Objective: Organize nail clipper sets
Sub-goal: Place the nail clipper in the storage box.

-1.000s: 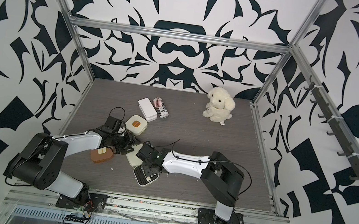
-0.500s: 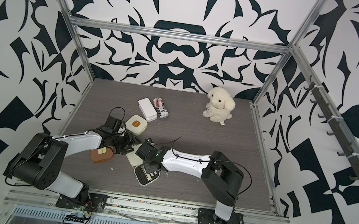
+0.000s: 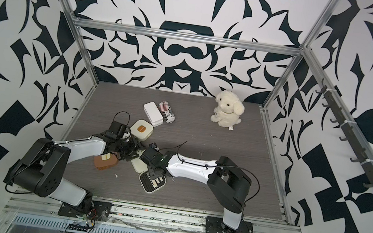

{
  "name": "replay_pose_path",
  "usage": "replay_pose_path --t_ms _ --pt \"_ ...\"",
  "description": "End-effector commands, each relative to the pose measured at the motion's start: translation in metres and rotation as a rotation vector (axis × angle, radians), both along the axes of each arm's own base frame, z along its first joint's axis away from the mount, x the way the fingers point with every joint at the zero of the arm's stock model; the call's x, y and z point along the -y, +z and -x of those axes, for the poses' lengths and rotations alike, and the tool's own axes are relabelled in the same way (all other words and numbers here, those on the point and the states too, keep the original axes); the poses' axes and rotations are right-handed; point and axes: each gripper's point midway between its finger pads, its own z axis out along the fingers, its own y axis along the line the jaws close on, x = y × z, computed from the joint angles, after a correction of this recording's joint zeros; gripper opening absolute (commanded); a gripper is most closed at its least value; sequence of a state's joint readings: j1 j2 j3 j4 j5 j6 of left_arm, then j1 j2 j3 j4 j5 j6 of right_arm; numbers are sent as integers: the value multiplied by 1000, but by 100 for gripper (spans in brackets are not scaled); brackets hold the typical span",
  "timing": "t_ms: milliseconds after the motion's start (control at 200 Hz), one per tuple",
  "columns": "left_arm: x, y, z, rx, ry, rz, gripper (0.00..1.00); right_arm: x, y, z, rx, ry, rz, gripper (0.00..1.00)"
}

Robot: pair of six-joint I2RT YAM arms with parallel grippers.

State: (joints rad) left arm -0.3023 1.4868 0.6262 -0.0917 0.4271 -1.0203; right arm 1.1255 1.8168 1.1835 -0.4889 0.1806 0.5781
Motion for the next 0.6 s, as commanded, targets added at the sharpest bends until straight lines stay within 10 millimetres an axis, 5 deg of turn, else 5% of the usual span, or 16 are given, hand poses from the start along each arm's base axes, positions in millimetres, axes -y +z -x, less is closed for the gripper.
replay_pose_path --t_ms 0,300,595 --pt "-16 -28 23 -101 12 -88 63 -5 4 0 -14 -9 -28 12" --pt "-16 -28 23 -103 10 -88 63 4 -14 8 -49 -22 -10 9" --pt "-16 -27 22 -99 11 -88 63 -1 12 3 -12 -5 -32 9"
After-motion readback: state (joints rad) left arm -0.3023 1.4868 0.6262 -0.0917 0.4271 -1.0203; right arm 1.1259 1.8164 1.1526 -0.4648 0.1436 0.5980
